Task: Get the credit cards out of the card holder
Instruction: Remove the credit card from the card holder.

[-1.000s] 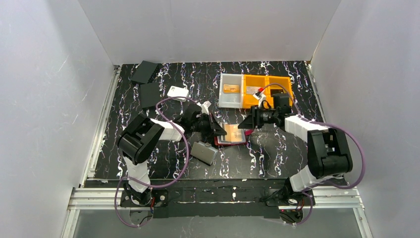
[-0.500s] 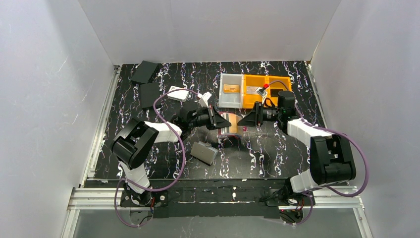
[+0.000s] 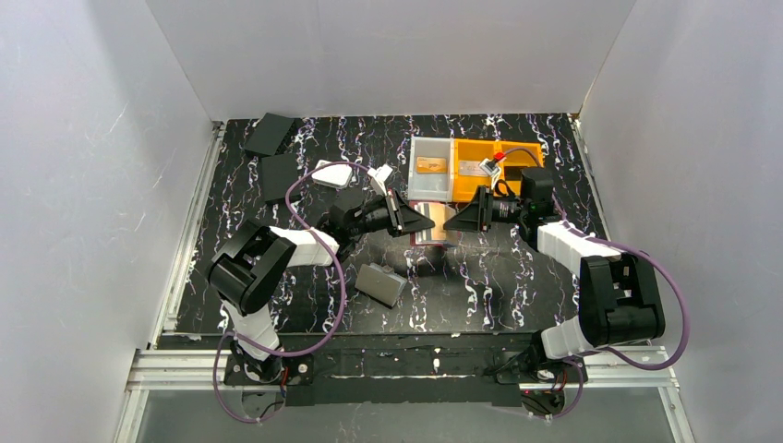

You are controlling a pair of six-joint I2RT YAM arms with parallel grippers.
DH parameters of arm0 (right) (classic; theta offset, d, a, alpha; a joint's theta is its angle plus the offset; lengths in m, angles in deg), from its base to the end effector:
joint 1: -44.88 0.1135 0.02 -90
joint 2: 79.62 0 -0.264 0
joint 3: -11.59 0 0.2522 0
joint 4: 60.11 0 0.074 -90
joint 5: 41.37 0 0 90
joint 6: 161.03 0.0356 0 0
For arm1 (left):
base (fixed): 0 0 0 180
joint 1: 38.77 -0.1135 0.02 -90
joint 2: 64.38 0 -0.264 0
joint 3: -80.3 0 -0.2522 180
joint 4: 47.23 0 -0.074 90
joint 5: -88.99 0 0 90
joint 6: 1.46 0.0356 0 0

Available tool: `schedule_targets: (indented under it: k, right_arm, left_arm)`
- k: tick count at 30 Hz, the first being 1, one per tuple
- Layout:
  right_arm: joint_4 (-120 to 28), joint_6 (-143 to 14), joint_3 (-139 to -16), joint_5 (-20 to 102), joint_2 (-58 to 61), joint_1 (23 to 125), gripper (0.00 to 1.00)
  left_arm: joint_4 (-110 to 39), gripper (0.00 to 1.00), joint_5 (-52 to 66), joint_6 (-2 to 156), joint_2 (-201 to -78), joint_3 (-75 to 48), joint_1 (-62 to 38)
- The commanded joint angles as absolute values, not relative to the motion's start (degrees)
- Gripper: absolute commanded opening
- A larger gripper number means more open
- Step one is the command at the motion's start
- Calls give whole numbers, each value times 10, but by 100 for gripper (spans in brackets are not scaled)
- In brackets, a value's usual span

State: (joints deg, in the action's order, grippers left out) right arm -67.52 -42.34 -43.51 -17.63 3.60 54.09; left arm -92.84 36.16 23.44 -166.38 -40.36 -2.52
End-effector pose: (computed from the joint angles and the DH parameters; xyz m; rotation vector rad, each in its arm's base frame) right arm 0.2849 0.0792 0.2255 -0.5024 1.9379 1.5360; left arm 0.2797 -0.2317 0.2061 0.1653 1.8628 -1.8115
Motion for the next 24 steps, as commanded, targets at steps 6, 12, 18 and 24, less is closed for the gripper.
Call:
schedule_targets:
  k: [6,12,18,24]
  right_arm:
    - [-734,-362,-436,-196,24,535,45]
    - [-780,-306,-433,-208,31,536,43]
    - [-801,-264,-437,-210,45,536,39]
    - [-822,-228,-443,-217,66,535,24]
  left_arm:
    - [-998,0,385,219,-1618,-386,-16]
    - [-1001,0,388,215,-1625,-372,-6]
    - [-1004,0,384,217,-1626,-362,1]
    - [-1003,0,373,217,-1634,-363,4]
